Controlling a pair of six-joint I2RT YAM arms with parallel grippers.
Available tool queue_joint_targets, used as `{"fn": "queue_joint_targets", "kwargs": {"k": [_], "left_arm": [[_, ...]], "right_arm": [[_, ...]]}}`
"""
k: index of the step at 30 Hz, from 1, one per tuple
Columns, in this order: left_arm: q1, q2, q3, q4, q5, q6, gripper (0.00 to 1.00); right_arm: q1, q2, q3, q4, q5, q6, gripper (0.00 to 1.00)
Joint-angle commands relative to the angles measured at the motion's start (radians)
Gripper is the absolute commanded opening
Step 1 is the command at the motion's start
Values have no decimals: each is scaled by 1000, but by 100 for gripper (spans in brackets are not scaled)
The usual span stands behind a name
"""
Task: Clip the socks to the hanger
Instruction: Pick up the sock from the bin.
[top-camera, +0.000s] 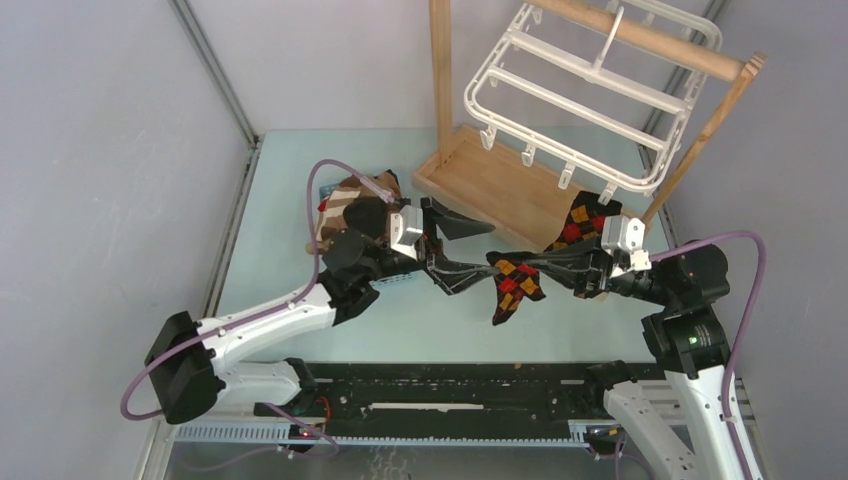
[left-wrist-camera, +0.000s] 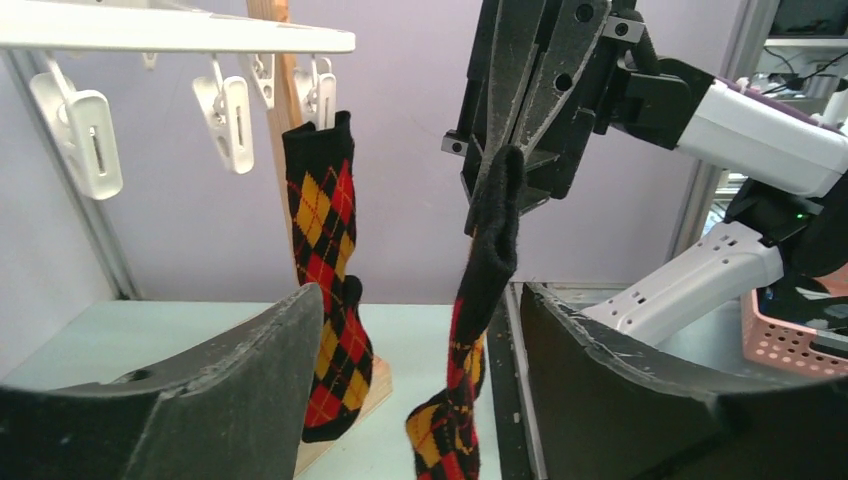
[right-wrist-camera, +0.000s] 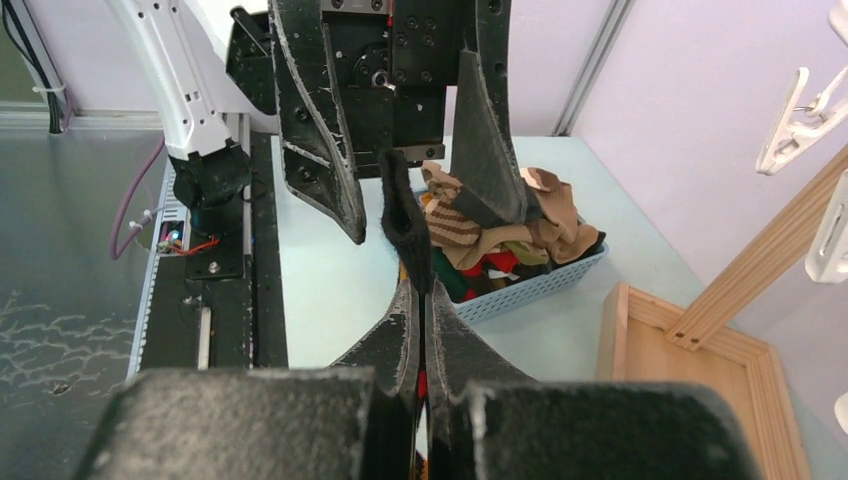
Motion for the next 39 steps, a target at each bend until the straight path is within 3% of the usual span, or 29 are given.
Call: {"fn": "queue_joint_targets", "kwargs": {"k": [1,8,10,18,21,25,34,39], "left_arm": [[-7,21,-7,147,40,-93,72],[-7,88,-18,346,47,-238,49],[-7,105,-17,395,49,-269,36],[-6,131,-10,465,64,-321,1],[-4,121,-17,464,64,-308,0],[11,73,-34,384,67,-242,0],[33,-83,-22,-97,71,57,0],[41,-121,11,-272,69,164,0]], "right_arm": [[-10,-4,-3,66,-1,56,0],[-18,4,-2,114,5,115,0],[-22,4,-3,125,7,126,0],[-31,3,-2,123,15,165,0],[-38,-5,-3,110,23,161,0],[-65,-25,-3,86,43,152,16],[-125,-80,-3,-16,76,75,38],[-135,-94,-4,-48,132,54,51]]}}
